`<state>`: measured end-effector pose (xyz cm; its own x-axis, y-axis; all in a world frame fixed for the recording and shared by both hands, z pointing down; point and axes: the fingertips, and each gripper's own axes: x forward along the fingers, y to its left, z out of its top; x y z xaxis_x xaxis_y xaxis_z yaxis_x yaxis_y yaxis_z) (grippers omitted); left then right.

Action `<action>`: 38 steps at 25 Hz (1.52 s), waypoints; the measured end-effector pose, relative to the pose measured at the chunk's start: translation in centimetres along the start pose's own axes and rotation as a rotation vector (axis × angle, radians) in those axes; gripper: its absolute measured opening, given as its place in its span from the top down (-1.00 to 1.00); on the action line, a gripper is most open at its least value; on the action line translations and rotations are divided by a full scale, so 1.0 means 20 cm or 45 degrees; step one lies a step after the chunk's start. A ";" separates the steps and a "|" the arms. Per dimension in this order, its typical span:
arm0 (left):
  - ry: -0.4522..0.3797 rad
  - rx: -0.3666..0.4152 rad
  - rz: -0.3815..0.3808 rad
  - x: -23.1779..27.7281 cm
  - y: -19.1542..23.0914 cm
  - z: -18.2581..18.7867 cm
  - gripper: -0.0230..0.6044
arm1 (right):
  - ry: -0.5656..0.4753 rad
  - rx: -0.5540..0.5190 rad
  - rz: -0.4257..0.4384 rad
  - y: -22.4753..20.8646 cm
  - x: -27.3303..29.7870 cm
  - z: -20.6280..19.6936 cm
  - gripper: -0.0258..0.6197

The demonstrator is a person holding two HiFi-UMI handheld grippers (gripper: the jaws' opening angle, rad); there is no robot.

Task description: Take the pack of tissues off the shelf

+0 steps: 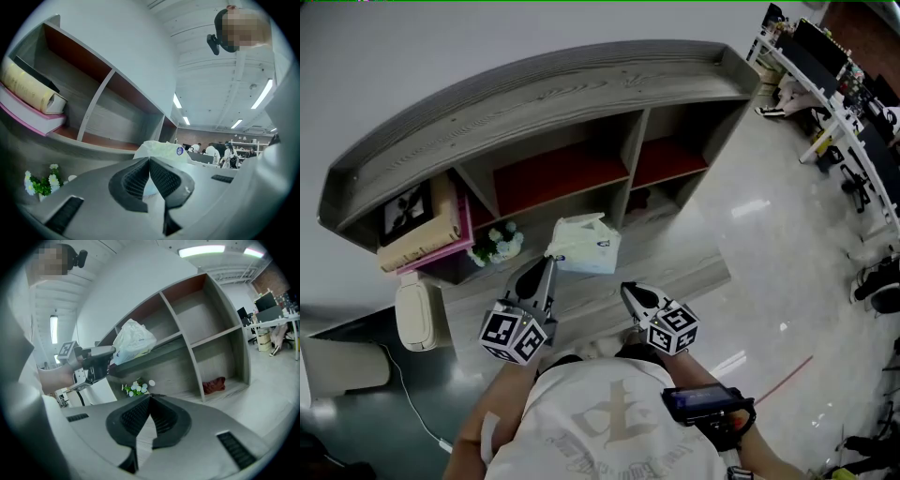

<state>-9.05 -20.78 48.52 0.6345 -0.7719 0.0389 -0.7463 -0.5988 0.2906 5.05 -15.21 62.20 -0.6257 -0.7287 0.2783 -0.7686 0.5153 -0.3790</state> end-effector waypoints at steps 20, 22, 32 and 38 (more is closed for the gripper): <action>0.152 -0.120 0.015 -0.31 0.15 -0.46 0.87 | -0.001 -0.031 -0.010 0.08 -0.04 -0.06 0.91; 0.173 -0.119 0.026 -0.34 0.16 -0.50 0.87 | -0.005 -0.057 -0.003 0.10 -0.04 -0.06 0.91; 0.208 -0.139 0.025 -0.40 0.18 -0.59 0.87 | -0.004 -0.070 -0.015 0.15 -0.05 -0.08 0.91; 0.213 -0.137 0.016 -0.40 0.21 -0.60 0.87 | -0.009 -0.071 -0.025 0.16 -0.03 -0.09 0.91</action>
<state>-14.90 -14.48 60.83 0.6563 -0.7277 0.1991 -0.7344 -0.5558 0.3895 2.76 -12.28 62.33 -0.6094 -0.7421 0.2792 -0.7873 0.5248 -0.3235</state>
